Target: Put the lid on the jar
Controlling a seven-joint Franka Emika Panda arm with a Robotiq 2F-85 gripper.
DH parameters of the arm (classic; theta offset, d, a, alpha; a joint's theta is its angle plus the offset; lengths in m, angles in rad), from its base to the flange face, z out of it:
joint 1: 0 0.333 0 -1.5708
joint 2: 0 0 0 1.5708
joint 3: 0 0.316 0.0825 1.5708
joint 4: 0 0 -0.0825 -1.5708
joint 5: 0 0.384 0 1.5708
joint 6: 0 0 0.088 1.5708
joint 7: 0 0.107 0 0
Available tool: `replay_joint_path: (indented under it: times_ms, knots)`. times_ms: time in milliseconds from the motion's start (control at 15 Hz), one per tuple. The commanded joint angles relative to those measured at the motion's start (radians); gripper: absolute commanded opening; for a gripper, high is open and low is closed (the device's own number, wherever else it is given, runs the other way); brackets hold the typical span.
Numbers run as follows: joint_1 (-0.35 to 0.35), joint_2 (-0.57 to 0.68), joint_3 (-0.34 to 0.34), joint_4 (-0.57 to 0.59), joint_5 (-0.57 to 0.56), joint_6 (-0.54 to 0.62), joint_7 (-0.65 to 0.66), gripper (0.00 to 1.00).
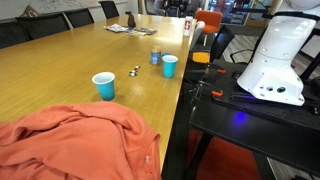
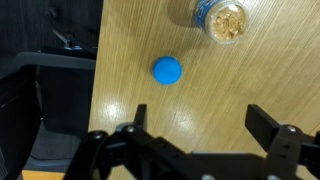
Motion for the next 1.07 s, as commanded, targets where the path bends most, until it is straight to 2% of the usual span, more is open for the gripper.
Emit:
replay_joint_path:
  times_ms: [0,467,600,1000]
  knots:
    - [0.028,0.024,-0.030,0.020,0.015,-0.003,0.000,1.00]
    - [-0.023,0.245,-0.009,0.200,0.293,-0.035,-0.157,1.00]
    - [-0.036,0.323,-0.011,0.271,0.336,-0.049,-0.180,1.00]
    - [-0.095,0.573,-0.025,0.526,0.347,-0.098,-0.175,1.00]
